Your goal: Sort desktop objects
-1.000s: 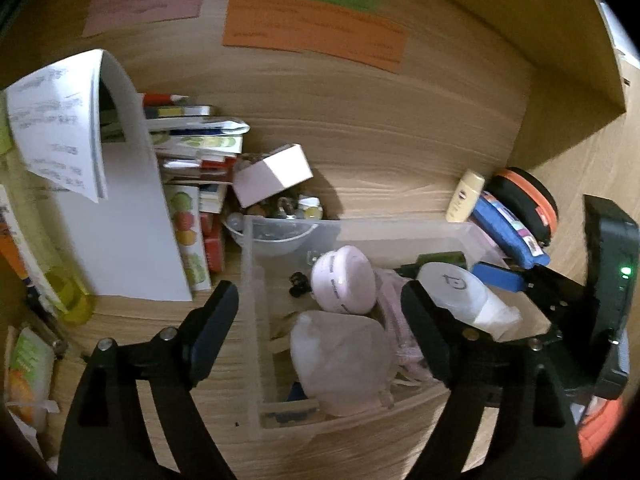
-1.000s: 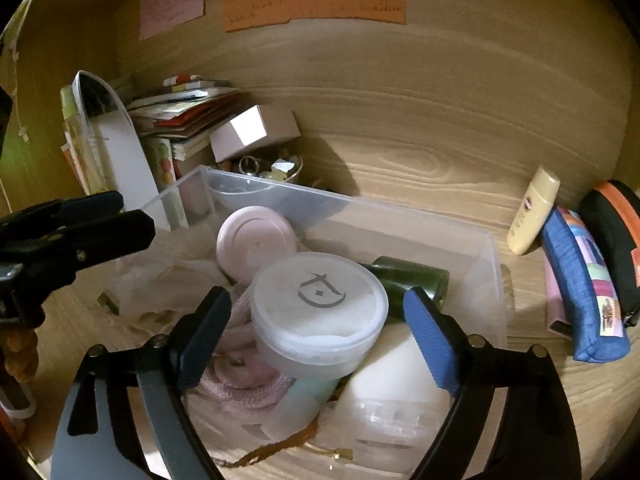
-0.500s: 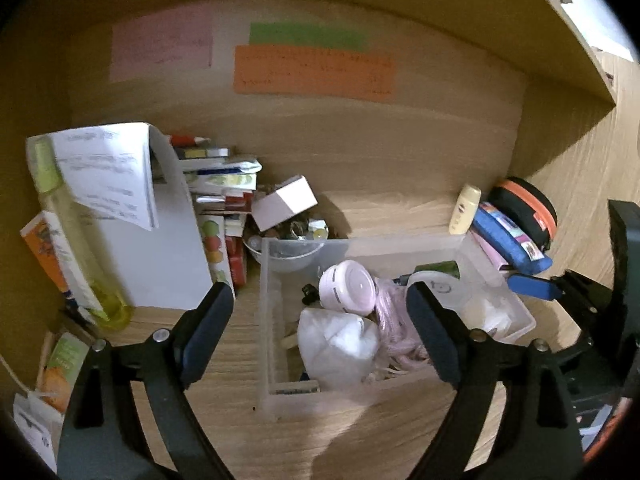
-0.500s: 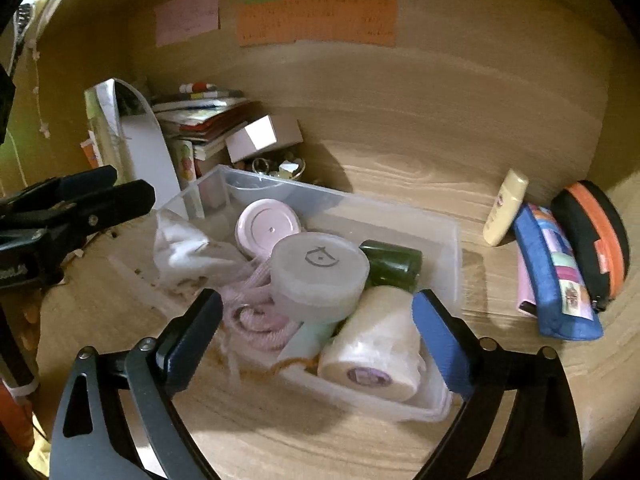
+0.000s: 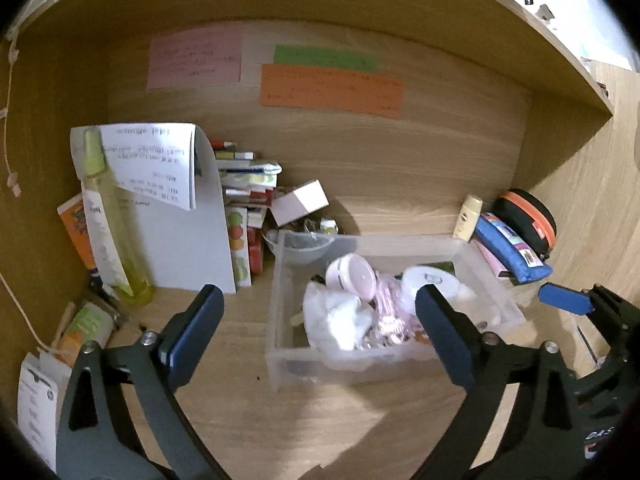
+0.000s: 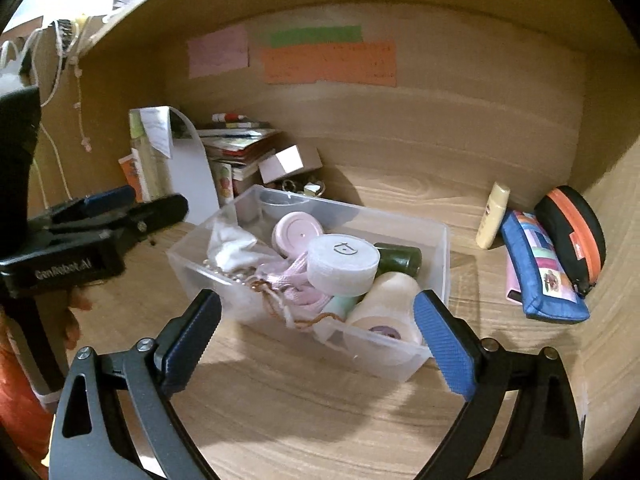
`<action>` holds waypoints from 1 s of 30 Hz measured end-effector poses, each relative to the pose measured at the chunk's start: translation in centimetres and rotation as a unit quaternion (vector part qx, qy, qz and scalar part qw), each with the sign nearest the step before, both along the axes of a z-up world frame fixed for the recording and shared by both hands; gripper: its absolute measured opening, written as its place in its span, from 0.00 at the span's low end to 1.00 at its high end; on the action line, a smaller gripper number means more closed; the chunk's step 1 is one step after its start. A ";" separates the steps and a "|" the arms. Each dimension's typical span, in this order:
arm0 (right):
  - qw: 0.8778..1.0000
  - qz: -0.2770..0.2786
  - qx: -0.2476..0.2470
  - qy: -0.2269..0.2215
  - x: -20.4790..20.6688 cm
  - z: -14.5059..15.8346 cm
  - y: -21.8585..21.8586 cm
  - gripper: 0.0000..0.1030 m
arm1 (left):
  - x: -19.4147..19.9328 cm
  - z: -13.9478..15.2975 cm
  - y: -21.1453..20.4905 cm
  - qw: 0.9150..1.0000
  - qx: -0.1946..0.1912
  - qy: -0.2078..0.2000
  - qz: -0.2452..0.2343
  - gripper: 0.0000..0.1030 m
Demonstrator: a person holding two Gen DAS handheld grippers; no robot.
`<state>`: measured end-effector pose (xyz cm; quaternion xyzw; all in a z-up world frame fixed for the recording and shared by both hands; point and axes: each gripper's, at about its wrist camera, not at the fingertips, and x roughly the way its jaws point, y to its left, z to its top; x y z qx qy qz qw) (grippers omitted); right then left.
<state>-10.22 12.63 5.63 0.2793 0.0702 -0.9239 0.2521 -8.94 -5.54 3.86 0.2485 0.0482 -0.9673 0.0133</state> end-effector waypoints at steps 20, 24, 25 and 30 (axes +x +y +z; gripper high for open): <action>0.999 -0.028 -0.028 0.015 3.3 -0.1 2.4 1.00 | 2.5 -1.6 3.3 1.000 -0.027 0.007 -0.005 0.95; 0.999 -0.034 -0.026 0.011 3.3 -0.4 2.4 1.00 | 2.8 -1.7 3.5 1.000 -0.023 0.009 -0.011 0.95; 0.999 -0.035 -0.027 0.010 3.3 -0.5 2.4 1.00 | 2.9 -1.7 3.5 1.000 -0.021 0.010 -0.012 0.95; 0.999 -0.043 -0.023 0.015 3.2 -0.5 2.4 1.00 | 2.7 -1.8 3.5 1.000 -0.022 0.009 -0.011 0.97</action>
